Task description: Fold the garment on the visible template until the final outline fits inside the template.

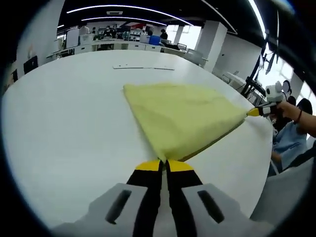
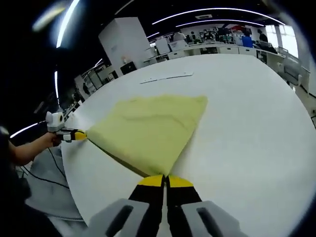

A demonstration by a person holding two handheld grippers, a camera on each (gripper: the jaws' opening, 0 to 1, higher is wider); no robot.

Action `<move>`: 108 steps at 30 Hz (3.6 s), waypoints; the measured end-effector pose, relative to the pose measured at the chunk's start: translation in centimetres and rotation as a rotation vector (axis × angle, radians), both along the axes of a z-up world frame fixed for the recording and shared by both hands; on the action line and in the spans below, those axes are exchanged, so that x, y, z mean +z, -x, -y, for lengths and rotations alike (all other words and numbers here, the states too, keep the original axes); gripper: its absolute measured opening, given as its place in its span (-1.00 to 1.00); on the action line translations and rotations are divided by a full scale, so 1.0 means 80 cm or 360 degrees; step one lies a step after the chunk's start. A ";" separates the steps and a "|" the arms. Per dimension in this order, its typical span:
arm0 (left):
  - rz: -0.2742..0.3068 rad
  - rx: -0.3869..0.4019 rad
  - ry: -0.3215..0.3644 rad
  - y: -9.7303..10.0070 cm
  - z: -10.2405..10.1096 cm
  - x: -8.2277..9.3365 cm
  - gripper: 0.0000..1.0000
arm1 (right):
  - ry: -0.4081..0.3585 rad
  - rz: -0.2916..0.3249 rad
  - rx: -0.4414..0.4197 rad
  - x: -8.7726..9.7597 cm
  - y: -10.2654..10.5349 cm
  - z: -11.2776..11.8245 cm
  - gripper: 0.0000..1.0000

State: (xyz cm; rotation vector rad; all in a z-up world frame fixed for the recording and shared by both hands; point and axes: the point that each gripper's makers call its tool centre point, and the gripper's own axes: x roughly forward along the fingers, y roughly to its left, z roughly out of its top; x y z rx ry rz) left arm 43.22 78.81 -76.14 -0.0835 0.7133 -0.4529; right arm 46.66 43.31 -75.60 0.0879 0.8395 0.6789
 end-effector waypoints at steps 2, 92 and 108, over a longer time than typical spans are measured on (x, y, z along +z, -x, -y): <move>0.0001 -0.0033 -0.0028 0.005 0.003 0.001 -0.99 | -0.0003 0.0001 -0.0004 0.001 0.002 0.002 -1.00; 0.0176 0.0182 -0.0049 0.071 0.028 0.099 0.98 | 0.0092 0.0353 0.0079 0.113 0.056 -0.060 0.99; 0.0172 0.0218 -0.0045 0.083 0.026 0.103 0.98 | 0.0067 0.0410 0.0038 0.135 0.063 -0.050 0.99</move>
